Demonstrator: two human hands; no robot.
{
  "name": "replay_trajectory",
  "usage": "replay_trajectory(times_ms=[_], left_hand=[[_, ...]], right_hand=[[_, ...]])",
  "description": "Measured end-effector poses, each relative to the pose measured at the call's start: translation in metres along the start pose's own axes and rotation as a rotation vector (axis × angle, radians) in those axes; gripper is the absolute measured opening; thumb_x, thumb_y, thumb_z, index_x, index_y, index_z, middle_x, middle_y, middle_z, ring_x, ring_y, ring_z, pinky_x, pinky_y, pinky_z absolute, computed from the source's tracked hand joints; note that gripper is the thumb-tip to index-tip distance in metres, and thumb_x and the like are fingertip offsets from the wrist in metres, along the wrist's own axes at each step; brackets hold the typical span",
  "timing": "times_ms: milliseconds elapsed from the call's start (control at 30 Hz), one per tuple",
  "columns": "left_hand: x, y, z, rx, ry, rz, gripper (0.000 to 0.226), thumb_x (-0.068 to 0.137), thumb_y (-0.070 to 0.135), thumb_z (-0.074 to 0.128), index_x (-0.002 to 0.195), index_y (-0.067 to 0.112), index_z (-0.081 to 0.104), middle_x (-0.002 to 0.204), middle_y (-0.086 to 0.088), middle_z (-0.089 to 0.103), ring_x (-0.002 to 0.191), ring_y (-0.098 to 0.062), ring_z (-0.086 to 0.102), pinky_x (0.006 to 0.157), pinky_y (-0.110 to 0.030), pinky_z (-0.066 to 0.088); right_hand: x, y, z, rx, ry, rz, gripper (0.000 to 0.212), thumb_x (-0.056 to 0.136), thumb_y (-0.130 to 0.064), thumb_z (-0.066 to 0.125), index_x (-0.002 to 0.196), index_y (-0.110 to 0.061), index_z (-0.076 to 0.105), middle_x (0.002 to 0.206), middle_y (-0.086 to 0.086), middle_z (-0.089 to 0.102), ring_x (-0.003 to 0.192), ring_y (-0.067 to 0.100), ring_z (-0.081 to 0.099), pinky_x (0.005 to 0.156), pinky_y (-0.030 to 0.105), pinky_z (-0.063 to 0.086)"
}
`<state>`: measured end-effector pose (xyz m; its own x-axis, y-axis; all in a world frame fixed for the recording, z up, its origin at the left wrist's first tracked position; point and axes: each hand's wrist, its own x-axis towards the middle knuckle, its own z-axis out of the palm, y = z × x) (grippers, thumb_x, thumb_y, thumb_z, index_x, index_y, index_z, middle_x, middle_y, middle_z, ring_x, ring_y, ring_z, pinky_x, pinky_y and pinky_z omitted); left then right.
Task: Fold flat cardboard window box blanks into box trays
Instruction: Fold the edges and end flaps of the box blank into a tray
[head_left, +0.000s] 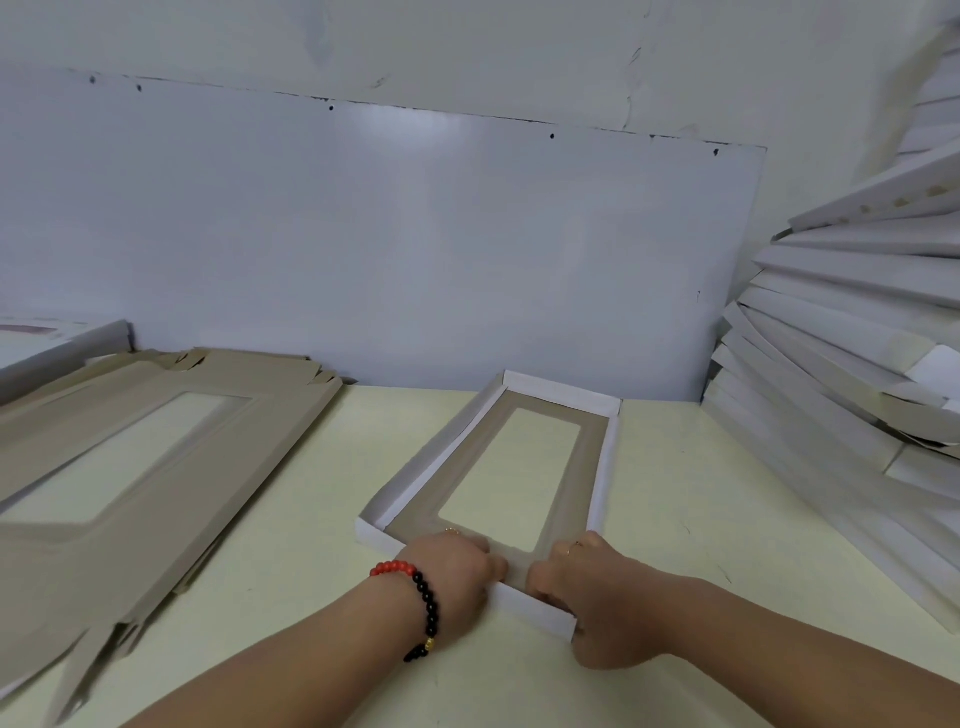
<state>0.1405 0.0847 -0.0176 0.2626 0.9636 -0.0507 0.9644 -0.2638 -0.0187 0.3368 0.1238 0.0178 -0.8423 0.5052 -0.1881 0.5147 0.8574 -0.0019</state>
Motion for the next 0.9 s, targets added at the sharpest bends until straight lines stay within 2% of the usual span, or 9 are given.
replay_trajectory(times_ms=[133, 233, 367, 467, 567, 633, 700, 767, 900], left_hand=[[-0.004, 0.000, 0.001, -0.007, 0.028, 0.005, 0.028, 0.095, 0.015, 0.039, 0.118, 0.018, 0.055, 0.111, -0.005, 0.053, 0.105, -0.028, 0.051, 0.078, -0.031, 0.037], [-0.006, 0.003, 0.002, -0.002, 0.042, -0.002, 0.028, 0.095, 0.015, 0.038, 0.117, 0.017, 0.055, 0.110, -0.006, 0.054, 0.103, -0.030, 0.051, 0.075, -0.032, 0.035], [-0.003, 0.013, 0.003, -0.025, 0.064, 0.005, 0.032, 0.094, 0.013, 0.038, 0.120, 0.017, 0.057, 0.108, -0.007, 0.055, 0.103, -0.030, 0.052, 0.073, -0.031, 0.034], [-0.004, 0.021, 0.002, -0.085, 0.064, 0.037, 0.036, 0.094, 0.013, 0.040, 0.124, 0.023, 0.057, 0.112, -0.006, 0.057, 0.105, -0.028, 0.052, 0.082, -0.033, 0.040], [-0.011, 0.023, -0.005, -0.288, 0.100, 0.034, 0.026, 0.090, 0.029, 0.049, 0.113, 0.027, 0.063, 0.108, 0.001, 0.060, 0.104, -0.020, 0.056, 0.087, -0.030, 0.046], [-0.012, 0.011, -0.019, -0.364, 0.201, -0.125, 0.022, 0.086, 0.035, 0.050, 0.102, 0.028, 0.063, 0.103, 0.007, 0.059, 0.101, -0.016, 0.055, 0.084, -0.029, 0.046], [-0.008, -0.014, -0.034, -0.179, 0.293, -0.361, 0.022, 0.086, 0.030, 0.047, 0.104, 0.026, 0.059, 0.108, 0.004, 0.054, 0.107, -0.019, 0.049, 0.083, -0.032, 0.045], [-0.006, -0.039, -0.046, -0.010, 0.182, -0.573, 0.027, 0.087, 0.025, 0.049, 0.113, 0.020, 0.052, 0.110, -0.002, 0.049, 0.108, -0.026, 0.046, 0.082, -0.035, 0.045], [-0.005, -0.058, -0.051, -0.166, -0.151, -0.770, 0.046, 0.082, 0.034, 0.071, 0.115, 0.011, 0.047, 0.096, -0.003, 0.056, 0.085, -0.023, 0.057, 0.072, -0.030, 0.050]], right_hand=[[-0.005, -0.003, -0.003, 0.011, 0.054, 0.025, 0.033, 0.075, -0.014, 0.052, 0.104, -0.029, 0.047, 0.087, -0.012, 0.043, 0.085, 0.012, 0.033, 0.077, 0.019, 0.023], [-0.010, -0.001, 0.000, -0.186, 0.135, 0.041, 0.031, 0.075, -0.020, 0.051, 0.106, -0.026, 0.050, 0.102, -0.008, 0.053, 0.096, 0.016, 0.043, 0.084, 0.029, 0.024], [-0.010, -0.011, 0.004, -0.295, 0.032, 0.027, 0.042, 0.077, -0.016, 0.048, 0.118, -0.019, 0.044, 0.094, 0.004, 0.055, 0.082, 0.025, 0.044, 0.094, 0.035, 0.032], [-0.008, -0.011, -0.007, -0.050, 0.013, 0.067, 0.045, 0.079, -0.026, 0.052, 0.123, -0.027, 0.043, 0.088, -0.002, 0.057, 0.084, 0.023, 0.049, 0.076, 0.026, 0.032], [-0.002, -0.013, -0.007, -0.117, 0.006, 0.047, 0.033, 0.087, -0.021, 0.048, 0.120, -0.022, 0.049, 0.101, 0.008, 0.063, 0.091, 0.029, 0.057, 0.071, 0.027, 0.034], [0.000, -0.016, -0.002, -0.176, -0.030, 0.082, 0.035, 0.093, -0.019, 0.042, 0.128, -0.022, 0.044, 0.111, 0.012, 0.060, 0.100, 0.033, 0.057, 0.075, 0.032, 0.037], [0.000, -0.018, 0.002, -0.195, -0.051, 0.134, 0.027, 0.097, -0.021, 0.039, 0.122, -0.016, 0.048, 0.117, 0.012, 0.058, 0.105, 0.032, 0.056, 0.081, 0.036, 0.041], [0.001, -0.020, 0.004, -0.192, -0.053, 0.162, 0.023, 0.097, -0.020, 0.039, 0.116, -0.013, 0.051, 0.116, 0.011, 0.058, 0.104, 0.031, 0.057, 0.083, 0.036, 0.043], [0.004, -0.022, 0.006, -0.185, -0.043, 0.156, 0.021, 0.095, -0.014, 0.041, 0.113, -0.011, 0.052, 0.115, 0.013, 0.059, 0.103, 0.032, 0.057, 0.077, 0.035, 0.039]])
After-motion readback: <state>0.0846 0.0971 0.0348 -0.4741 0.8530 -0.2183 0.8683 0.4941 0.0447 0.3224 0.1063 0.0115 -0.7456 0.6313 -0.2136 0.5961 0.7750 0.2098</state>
